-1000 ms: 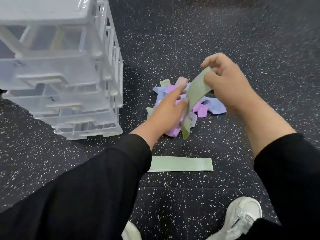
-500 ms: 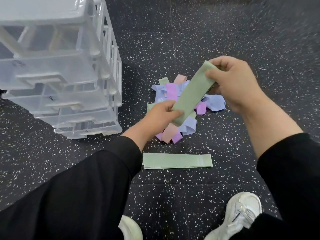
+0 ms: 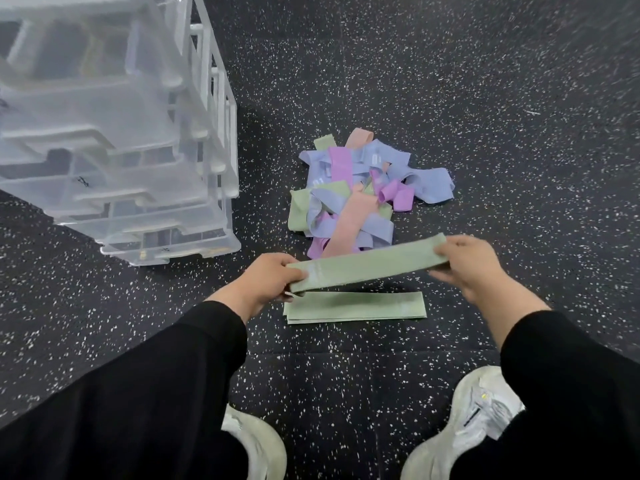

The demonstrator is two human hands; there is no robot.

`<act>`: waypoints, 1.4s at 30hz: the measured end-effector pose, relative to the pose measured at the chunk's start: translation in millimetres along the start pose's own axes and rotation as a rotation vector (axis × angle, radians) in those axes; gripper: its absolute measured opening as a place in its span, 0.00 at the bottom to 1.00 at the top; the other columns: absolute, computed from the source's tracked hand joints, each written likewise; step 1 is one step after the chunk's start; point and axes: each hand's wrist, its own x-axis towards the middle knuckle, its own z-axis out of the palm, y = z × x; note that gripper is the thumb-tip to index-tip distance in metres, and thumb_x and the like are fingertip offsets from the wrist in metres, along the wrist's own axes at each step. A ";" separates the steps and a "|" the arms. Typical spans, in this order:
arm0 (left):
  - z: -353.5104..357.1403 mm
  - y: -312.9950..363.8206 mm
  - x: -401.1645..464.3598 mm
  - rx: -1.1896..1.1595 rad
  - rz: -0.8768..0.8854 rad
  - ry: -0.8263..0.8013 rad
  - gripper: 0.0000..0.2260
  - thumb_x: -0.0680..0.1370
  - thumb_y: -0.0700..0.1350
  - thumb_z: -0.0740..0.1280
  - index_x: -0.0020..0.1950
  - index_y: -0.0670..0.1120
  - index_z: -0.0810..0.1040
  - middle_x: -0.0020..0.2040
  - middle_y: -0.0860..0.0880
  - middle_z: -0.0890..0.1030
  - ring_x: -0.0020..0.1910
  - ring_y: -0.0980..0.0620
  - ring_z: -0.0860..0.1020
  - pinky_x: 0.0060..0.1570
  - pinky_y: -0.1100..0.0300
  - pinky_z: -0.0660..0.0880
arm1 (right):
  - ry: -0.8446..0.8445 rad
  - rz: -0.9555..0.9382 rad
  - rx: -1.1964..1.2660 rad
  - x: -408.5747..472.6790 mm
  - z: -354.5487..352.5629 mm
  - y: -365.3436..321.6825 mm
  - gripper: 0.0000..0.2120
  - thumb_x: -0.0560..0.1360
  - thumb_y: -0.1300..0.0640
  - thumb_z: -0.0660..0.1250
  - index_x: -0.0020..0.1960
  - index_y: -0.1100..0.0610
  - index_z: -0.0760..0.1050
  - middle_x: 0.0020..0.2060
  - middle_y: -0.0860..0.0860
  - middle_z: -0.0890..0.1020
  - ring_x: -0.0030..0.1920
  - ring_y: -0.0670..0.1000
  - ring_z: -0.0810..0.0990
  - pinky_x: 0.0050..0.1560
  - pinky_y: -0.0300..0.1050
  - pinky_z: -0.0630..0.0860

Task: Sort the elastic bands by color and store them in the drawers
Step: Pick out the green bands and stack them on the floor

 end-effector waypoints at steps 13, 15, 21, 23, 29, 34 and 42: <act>15.3 -42.2 19.9 0.339 -0.111 0.144 0.05 0.79 0.38 0.67 0.54 0.41 0.80 0.50 0.39 0.84 0.38 0.47 0.79 0.37 0.54 0.81 | 0.031 0.047 -0.503 26.2 6.4 83.2 0.07 0.77 0.63 0.67 0.43 0.55 0.81 0.41 0.59 0.85 0.38 0.56 0.80 0.49 0.63 0.82; 15.8 -47.1 24.1 0.368 -0.130 0.155 0.06 0.79 0.38 0.68 0.55 0.42 0.80 0.48 0.41 0.85 0.38 0.45 0.81 0.46 0.49 0.84 | 0.035 0.041 -0.551 28.1 7.7 89.4 0.05 0.76 0.62 0.67 0.47 0.58 0.82 0.38 0.56 0.84 0.37 0.57 0.82 0.49 0.63 0.82; 20.0 -50.4 24.8 0.641 -0.092 0.232 0.15 0.77 0.48 0.73 0.61 0.46 0.77 0.57 0.45 0.79 0.46 0.47 0.78 0.46 0.56 0.75 | 0.042 0.013 -0.730 23.8 12.8 95.4 0.15 0.76 0.54 0.71 0.61 0.56 0.77 0.49 0.54 0.82 0.46 0.57 0.81 0.46 0.49 0.77; 22.4 -49.2 23.5 0.699 -0.044 0.287 0.19 0.79 0.51 0.71 0.67 0.46 0.74 0.62 0.44 0.73 0.50 0.44 0.78 0.51 0.52 0.75 | 0.099 -0.075 -0.810 21.0 15.7 92.7 0.20 0.77 0.49 0.70 0.66 0.56 0.74 0.57 0.56 0.78 0.47 0.55 0.77 0.46 0.46 0.71; 32.2 -32.6 24.3 0.714 0.151 0.325 0.15 0.82 0.52 0.64 0.66 0.46 0.75 0.60 0.45 0.76 0.53 0.43 0.79 0.54 0.48 0.77 | 0.034 -0.359 -0.771 7.1 45.9 62.0 0.13 0.82 0.48 0.63 0.61 0.55 0.77 0.53 0.52 0.78 0.47 0.52 0.75 0.48 0.45 0.69; 41.1 -10.9 30.4 0.754 0.225 0.277 0.12 0.83 0.52 0.62 0.58 0.46 0.78 0.54 0.45 0.78 0.51 0.43 0.78 0.52 0.48 0.77 | -0.101 -0.468 -0.768 6.1 82.8 37.3 0.11 0.82 0.51 0.61 0.58 0.56 0.79 0.51 0.52 0.80 0.48 0.53 0.78 0.47 0.45 0.71; 32.1 -0.1 56.4 0.805 0.287 0.243 0.12 0.83 0.49 0.62 0.62 0.45 0.77 0.56 0.45 0.77 0.54 0.44 0.78 0.52 0.51 0.76 | -0.212 -0.531 -0.813 27.8 121.3 10.1 0.17 0.82 0.55 0.62 0.69 0.54 0.73 0.66 0.54 0.74 0.58 0.56 0.78 0.59 0.50 0.74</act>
